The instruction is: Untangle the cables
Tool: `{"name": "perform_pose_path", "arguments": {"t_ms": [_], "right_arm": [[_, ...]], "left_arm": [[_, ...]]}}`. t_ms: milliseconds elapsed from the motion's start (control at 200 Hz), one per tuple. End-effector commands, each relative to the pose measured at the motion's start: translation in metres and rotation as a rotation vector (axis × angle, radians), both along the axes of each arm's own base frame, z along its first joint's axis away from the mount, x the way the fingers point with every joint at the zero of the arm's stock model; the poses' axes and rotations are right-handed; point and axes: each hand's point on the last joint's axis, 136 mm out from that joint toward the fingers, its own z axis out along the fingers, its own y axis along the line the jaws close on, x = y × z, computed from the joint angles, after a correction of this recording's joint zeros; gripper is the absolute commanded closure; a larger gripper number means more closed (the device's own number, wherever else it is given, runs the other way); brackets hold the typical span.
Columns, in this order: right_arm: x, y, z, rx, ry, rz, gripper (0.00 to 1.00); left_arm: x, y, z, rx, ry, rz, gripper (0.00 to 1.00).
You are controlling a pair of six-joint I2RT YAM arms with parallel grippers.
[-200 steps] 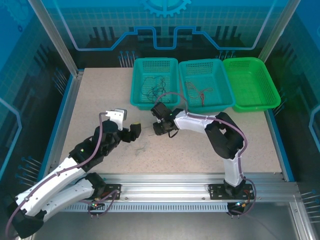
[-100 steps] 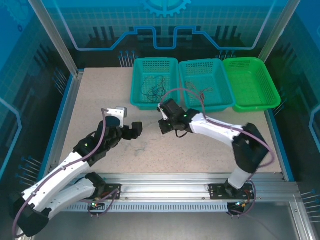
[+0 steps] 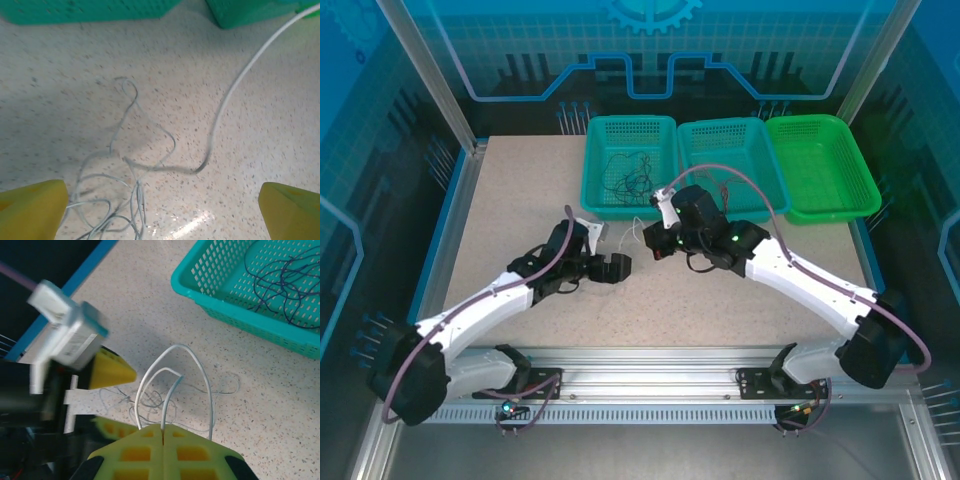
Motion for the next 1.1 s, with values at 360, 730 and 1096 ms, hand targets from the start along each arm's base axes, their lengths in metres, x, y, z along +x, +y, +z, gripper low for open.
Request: {"name": "perform_pose_path", "arguments": {"t_ms": [360, 730, 1096], "right_arm": [[0.007, -0.073, 0.138, 0.349, -0.147, -0.205, 1.00], [0.003, -0.092, 0.237, 0.492, -0.305, -0.228, 1.00], [0.005, -0.102, 0.303, 0.530, -0.427, -0.222, 1.00]], "left_arm": [[0.024, -0.010, 0.015, -0.073, -0.152, 0.006, 0.07], [0.028, -0.018, -0.051, -0.064, 0.060, 0.059, 0.04], [0.033, -0.007, 0.016, -0.116, -0.182, 0.078, 0.03]]}}
